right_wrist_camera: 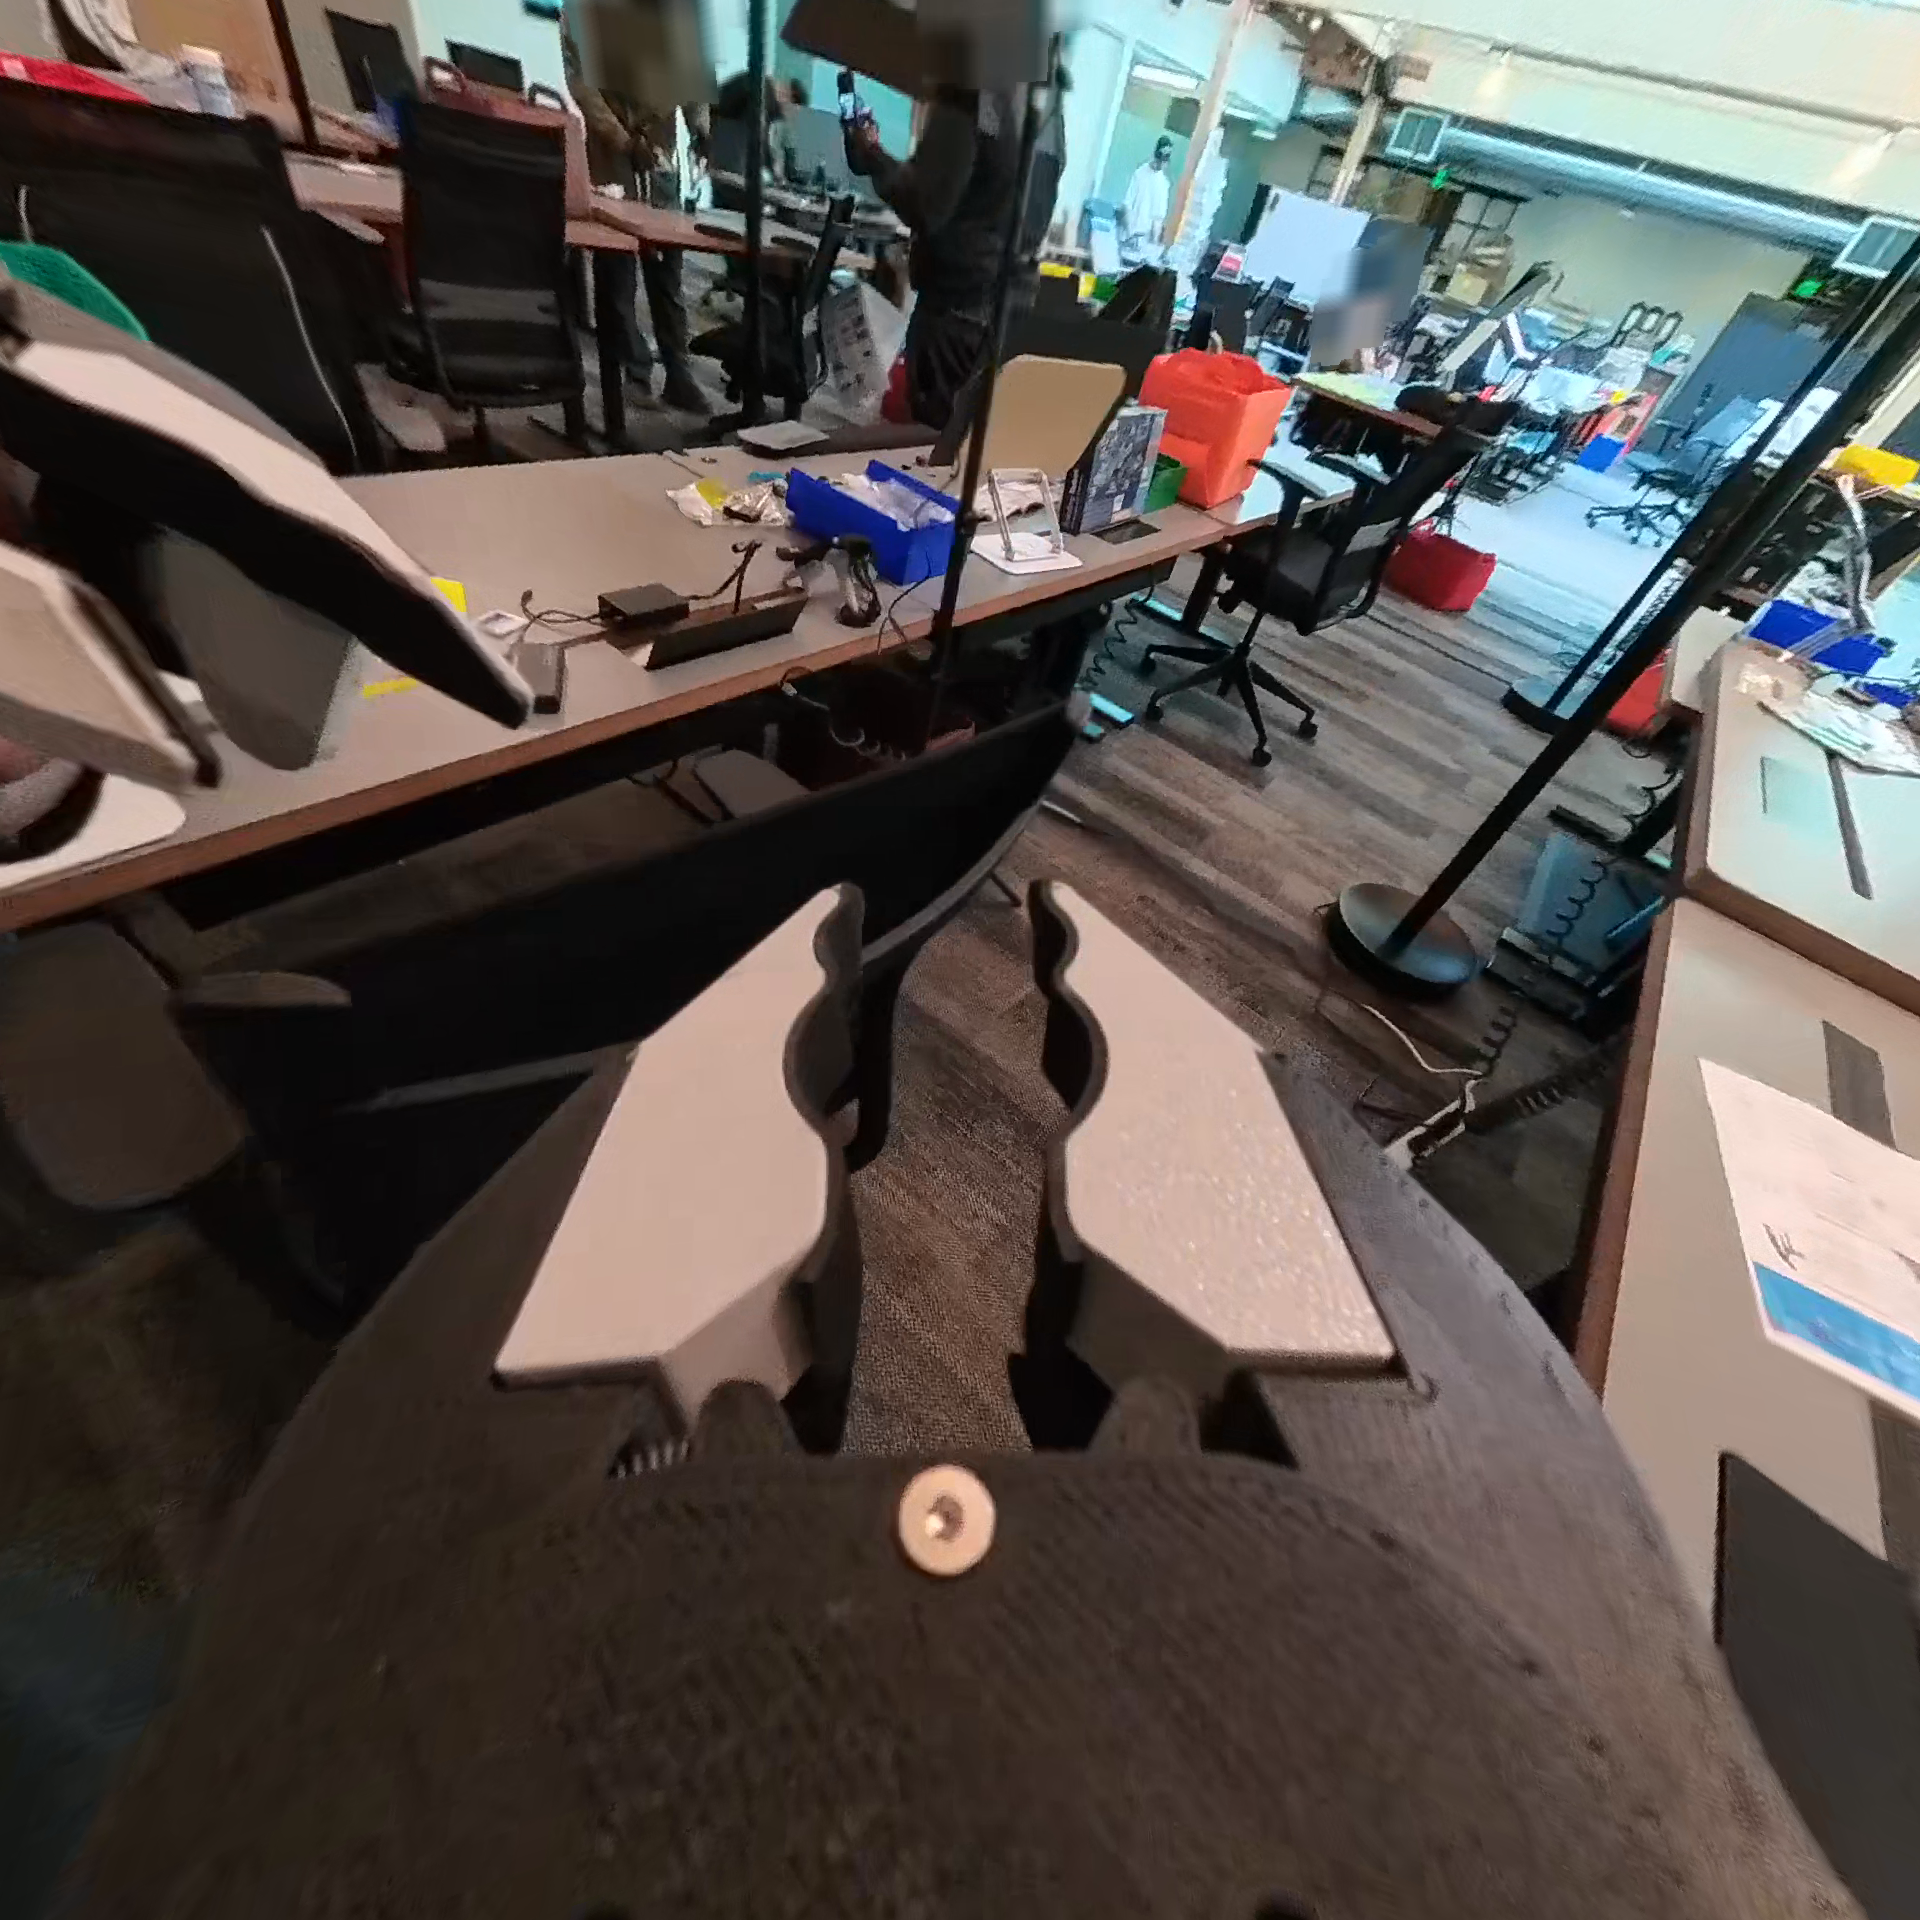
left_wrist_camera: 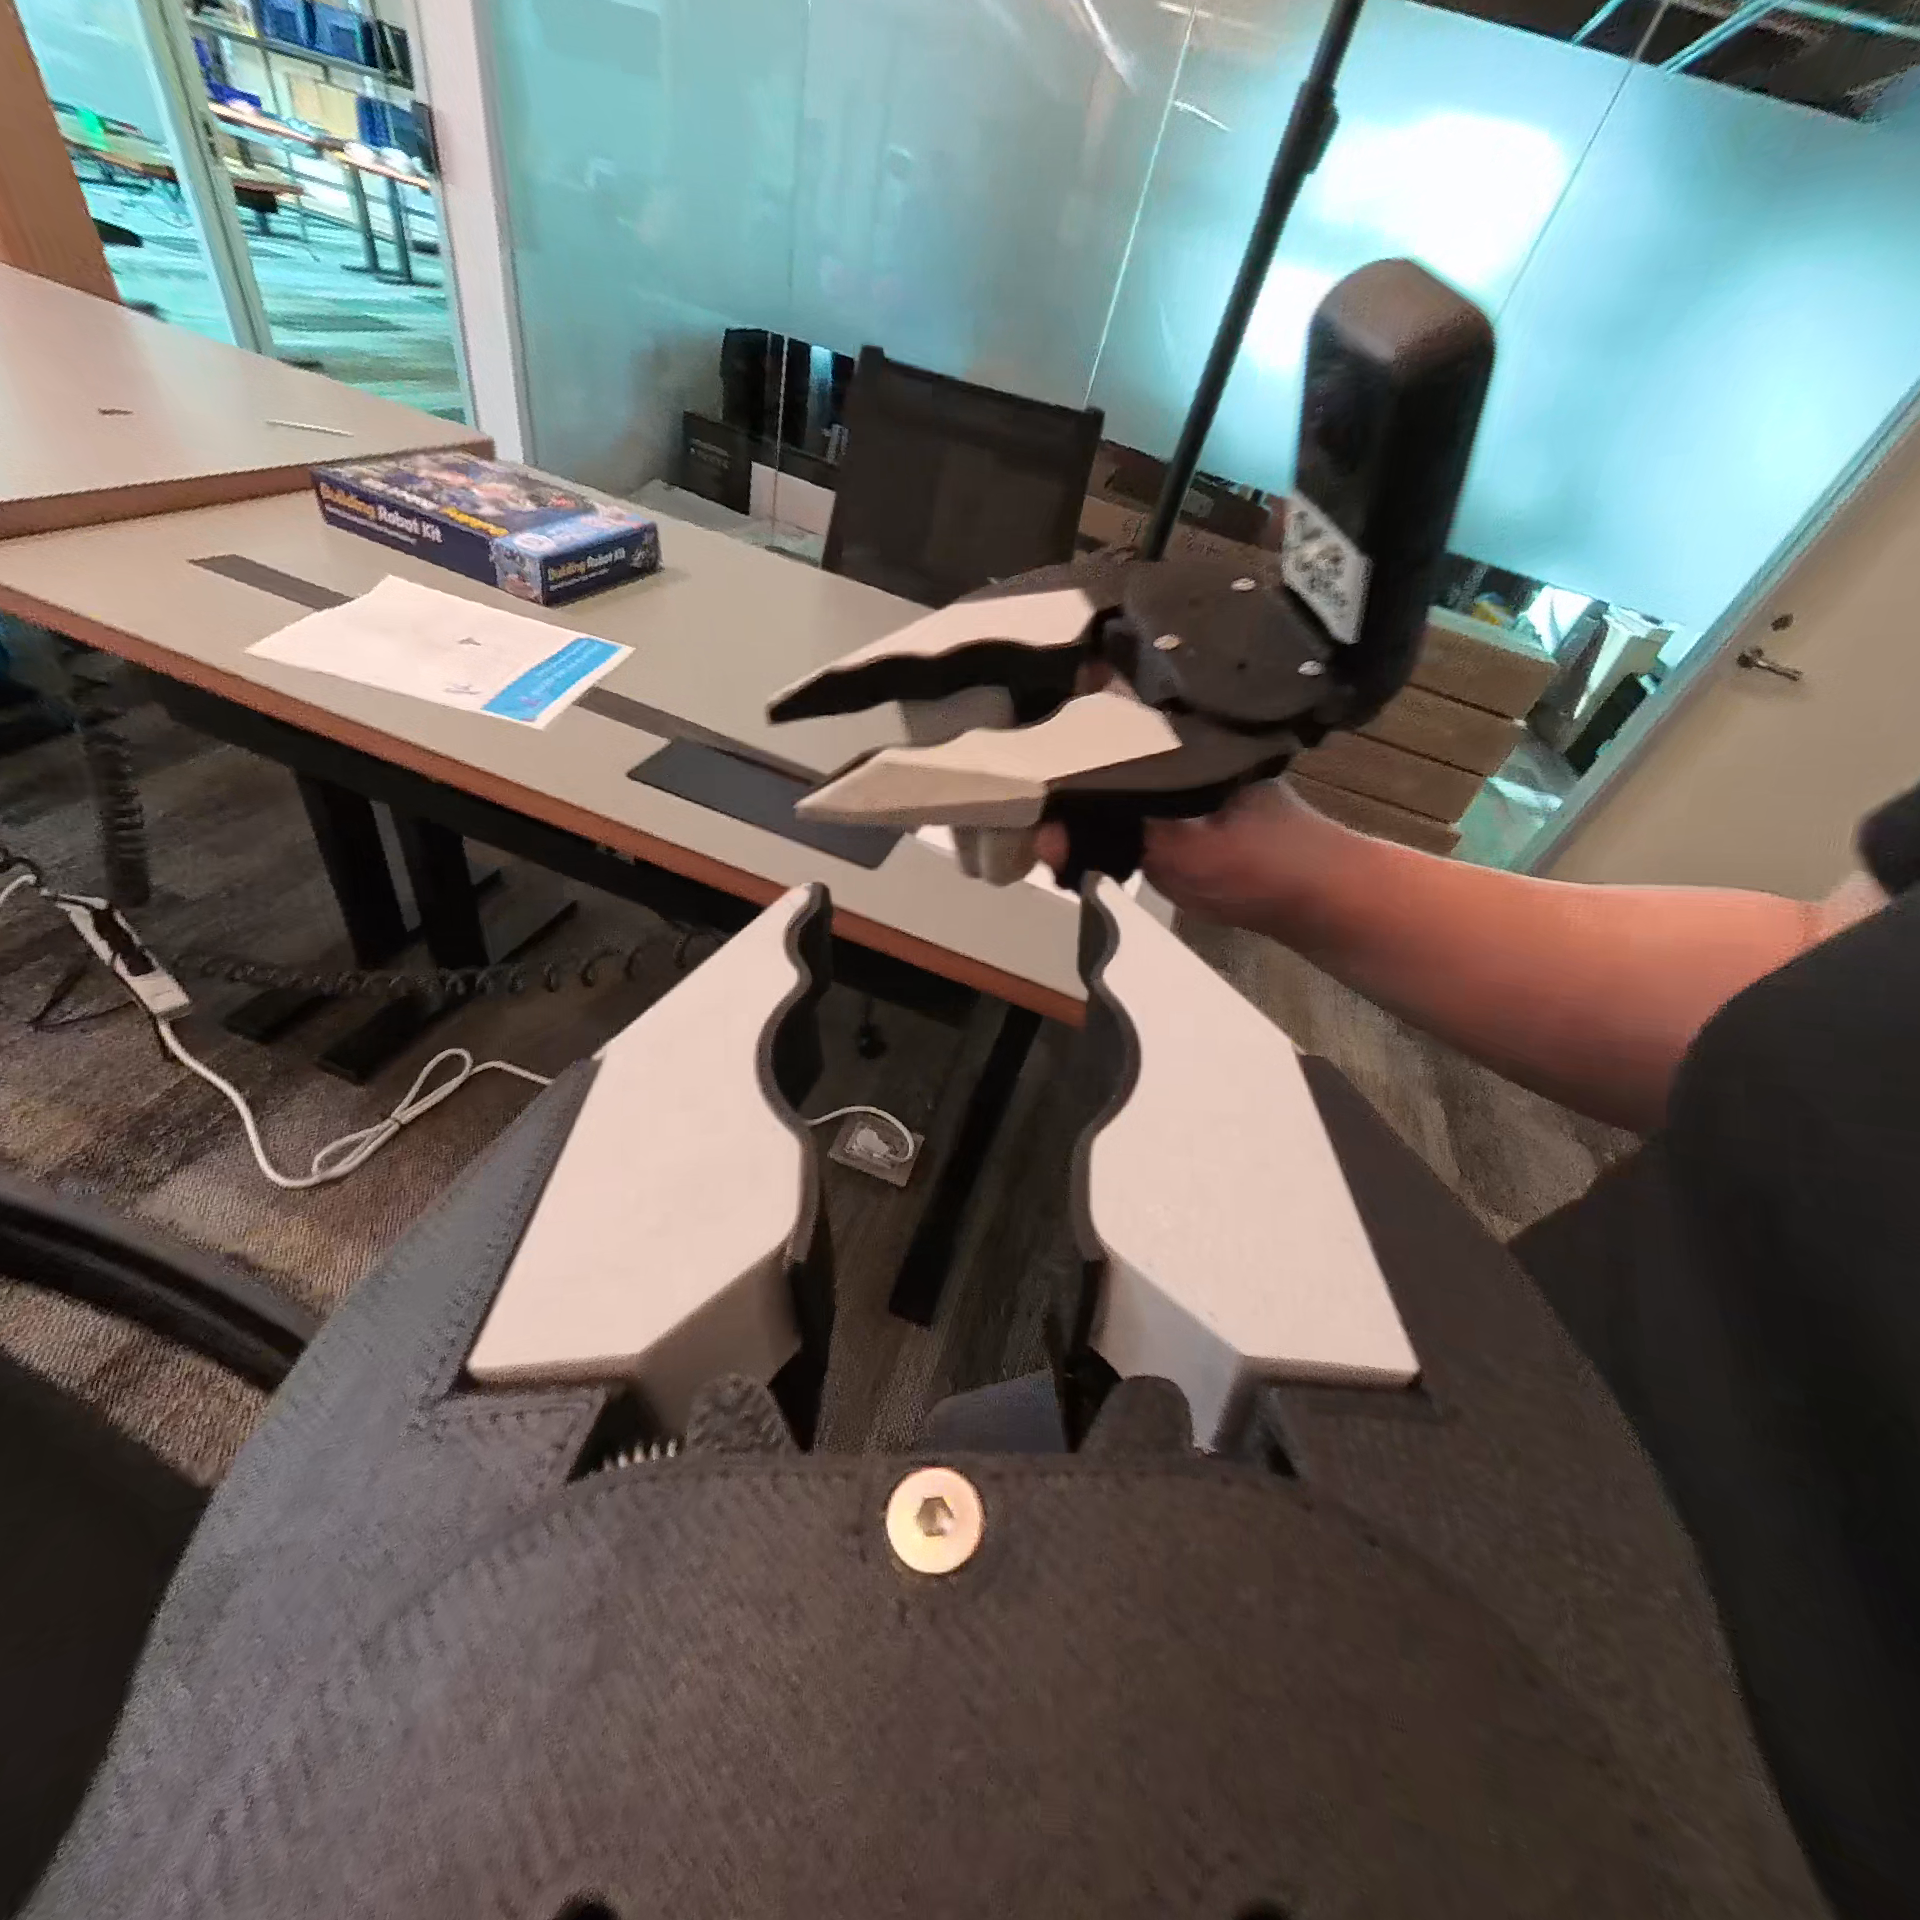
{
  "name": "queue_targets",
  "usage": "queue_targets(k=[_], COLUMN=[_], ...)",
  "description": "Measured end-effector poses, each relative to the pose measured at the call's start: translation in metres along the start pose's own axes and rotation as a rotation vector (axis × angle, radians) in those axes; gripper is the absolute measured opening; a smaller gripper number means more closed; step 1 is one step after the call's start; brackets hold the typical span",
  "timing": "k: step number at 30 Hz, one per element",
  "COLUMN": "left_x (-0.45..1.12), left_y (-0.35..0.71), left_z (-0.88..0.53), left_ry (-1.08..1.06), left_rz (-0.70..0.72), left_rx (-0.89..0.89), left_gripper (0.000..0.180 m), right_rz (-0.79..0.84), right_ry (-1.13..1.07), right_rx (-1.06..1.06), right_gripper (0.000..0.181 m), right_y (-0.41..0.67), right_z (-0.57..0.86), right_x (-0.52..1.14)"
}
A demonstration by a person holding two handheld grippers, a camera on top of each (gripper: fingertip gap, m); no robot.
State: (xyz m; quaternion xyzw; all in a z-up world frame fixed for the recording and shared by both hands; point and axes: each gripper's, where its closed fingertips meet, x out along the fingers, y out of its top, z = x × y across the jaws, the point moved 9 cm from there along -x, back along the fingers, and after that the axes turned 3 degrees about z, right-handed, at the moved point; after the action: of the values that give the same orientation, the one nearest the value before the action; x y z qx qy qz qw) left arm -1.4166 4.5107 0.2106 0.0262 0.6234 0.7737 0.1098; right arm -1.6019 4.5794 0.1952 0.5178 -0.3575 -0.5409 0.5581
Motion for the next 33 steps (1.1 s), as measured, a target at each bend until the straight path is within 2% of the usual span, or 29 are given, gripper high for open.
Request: queue_targets(k=[3, 7, 11, 18, 23, 29, 33], left_x=[0.024, 0.049, 0.064, 0.054, 0.016, -0.067, -0.119], left_y=[0.018, 0.031, 0.054, 0.091, 0.082, 0.023, -0.021], left_z=[-0.045, -0.121, -0.192, -0.305, -0.364, -0.415, -0.442], left_ry=[0.032, 0.159, 0.329, 0.75, 1.024, 1.364, 1.583], left_rz=[0.057, 0.099, 0.161, 0.203, 0.158, 0.239, 0.239], left_rx=[-0.002, -0.052, -0.106, -0.173, -0.217, -0.345, -0.48], left_gripper=[0.055, 0.055, 0.047, 0.046, 0.049, 0.045, 0.05], right_rz=[-0.012, -0.016, 0.032, 0.084, 0.1, 0.014, -0.141], right_ry=[0.04, 0.106, 0.23, 0.562, 0.732, 0.783, 0.853], right_rx=[-0.066, -0.153, -0.254, -0.167, -0.14, -0.239, -0.162], right_gripper=[0.032, 0.033, 0.036, 0.037, 0.037, 0.038, 0.037], right_y=[-0.007, -0.007, 0.005, 0.038, 0.038, 0.011, -0.014], right_z=[0.054, 0.135, 0.224, 0.319, 0.329, 0.348, 0.361], right_x=[0.046, 0.115, 0.19, 0.331, 0.452, 0.593, 0.675])
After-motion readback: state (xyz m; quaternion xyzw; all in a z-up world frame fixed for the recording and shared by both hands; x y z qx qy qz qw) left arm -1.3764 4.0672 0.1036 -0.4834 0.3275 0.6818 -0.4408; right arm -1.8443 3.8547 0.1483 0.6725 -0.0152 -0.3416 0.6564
